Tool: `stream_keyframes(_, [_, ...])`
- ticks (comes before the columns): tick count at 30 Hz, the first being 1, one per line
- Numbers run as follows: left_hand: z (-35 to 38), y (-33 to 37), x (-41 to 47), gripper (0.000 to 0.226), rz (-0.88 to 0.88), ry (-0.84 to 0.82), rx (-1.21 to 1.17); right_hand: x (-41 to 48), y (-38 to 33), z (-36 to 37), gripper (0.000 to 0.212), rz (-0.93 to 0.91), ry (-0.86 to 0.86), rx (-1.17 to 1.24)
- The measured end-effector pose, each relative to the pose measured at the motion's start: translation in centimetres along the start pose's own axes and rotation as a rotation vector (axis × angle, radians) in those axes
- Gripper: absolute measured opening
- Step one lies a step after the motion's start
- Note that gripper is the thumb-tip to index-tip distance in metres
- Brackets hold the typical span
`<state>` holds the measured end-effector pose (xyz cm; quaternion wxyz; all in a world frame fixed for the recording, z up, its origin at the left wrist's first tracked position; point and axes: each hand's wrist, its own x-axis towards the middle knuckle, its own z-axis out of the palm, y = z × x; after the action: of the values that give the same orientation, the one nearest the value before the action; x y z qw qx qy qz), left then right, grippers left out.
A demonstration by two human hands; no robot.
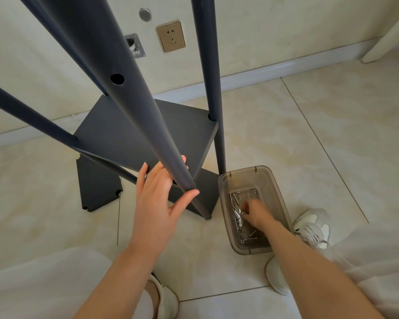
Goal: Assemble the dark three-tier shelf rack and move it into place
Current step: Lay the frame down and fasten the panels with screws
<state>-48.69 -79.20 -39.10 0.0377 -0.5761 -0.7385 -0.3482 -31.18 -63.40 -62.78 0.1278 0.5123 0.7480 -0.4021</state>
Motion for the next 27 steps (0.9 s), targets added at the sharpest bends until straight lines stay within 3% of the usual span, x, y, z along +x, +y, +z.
stream_keyframes(12, [-0.1, 0.0, -0.1, 0.047, -0.022, -0.015, -0.007, -0.7, -0.8, 1.5, 0.019, -0.017, 0.096, -0.220])
stream_keyframes(27, [-0.7, 0.6, 0.4, 0.050, -0.051, 0.003, -0.018, -1.1, -1.5, 0.3, 0.008, 0.064, 0.125, 0.168])
